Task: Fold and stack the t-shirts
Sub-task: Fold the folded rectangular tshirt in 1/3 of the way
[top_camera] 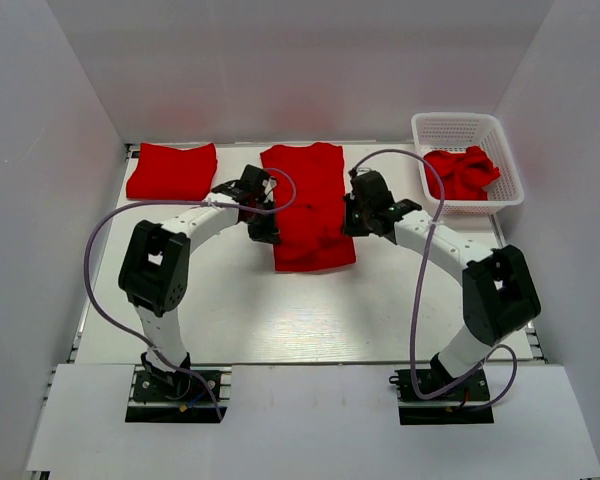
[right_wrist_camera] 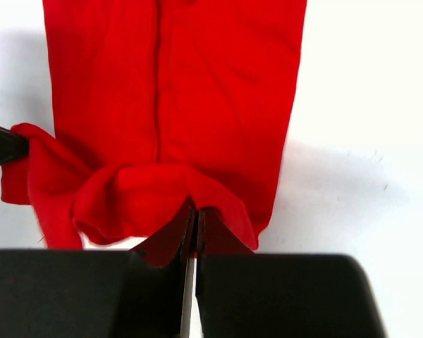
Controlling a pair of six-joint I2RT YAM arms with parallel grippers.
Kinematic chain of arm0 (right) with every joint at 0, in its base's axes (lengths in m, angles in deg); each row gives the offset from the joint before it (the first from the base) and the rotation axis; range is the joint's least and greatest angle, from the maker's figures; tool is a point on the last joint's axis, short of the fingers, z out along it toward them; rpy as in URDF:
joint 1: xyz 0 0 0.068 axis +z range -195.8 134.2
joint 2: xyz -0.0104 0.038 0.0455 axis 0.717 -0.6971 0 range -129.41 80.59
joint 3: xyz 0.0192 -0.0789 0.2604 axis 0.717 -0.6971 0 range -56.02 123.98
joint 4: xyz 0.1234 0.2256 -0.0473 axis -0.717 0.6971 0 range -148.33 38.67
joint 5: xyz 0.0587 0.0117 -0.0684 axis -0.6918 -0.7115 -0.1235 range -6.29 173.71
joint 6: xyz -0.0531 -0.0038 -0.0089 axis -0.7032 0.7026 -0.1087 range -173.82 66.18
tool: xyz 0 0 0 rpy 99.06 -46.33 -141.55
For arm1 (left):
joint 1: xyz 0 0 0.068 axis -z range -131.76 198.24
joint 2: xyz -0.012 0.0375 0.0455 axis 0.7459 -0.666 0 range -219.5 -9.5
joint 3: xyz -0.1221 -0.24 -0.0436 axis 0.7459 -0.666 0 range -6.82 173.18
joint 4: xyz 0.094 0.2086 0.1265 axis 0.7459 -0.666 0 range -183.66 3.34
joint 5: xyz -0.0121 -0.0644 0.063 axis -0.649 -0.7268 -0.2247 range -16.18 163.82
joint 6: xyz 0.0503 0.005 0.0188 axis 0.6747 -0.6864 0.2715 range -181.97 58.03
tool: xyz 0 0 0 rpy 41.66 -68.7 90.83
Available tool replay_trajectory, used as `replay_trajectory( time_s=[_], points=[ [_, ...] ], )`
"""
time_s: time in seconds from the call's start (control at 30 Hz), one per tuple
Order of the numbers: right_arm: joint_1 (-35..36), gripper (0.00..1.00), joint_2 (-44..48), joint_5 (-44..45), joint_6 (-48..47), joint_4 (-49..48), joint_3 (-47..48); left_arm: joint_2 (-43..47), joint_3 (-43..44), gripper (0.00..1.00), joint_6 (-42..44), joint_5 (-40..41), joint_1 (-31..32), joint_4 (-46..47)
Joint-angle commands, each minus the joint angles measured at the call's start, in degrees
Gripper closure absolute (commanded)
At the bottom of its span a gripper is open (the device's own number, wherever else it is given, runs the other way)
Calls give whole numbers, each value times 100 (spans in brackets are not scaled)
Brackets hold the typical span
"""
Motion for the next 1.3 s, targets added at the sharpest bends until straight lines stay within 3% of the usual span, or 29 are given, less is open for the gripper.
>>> replay_trajectory(
  time_s=[0.0, 0.43, 1.27],
  points=[
    [-118, 100, -301, 116, -233, 100, 570, -54, 449, 100, 114, -290, -165, 78],
    [-470, 100, -1215, -183, -619, 250, 1608, -749, 1522, 100, 448, -291, -543, -79],
    [-865, 100, -2394, -693, -998, -22, 2681, -1602, 2340, 100, 825, -53, -815, 430]
  ],
)
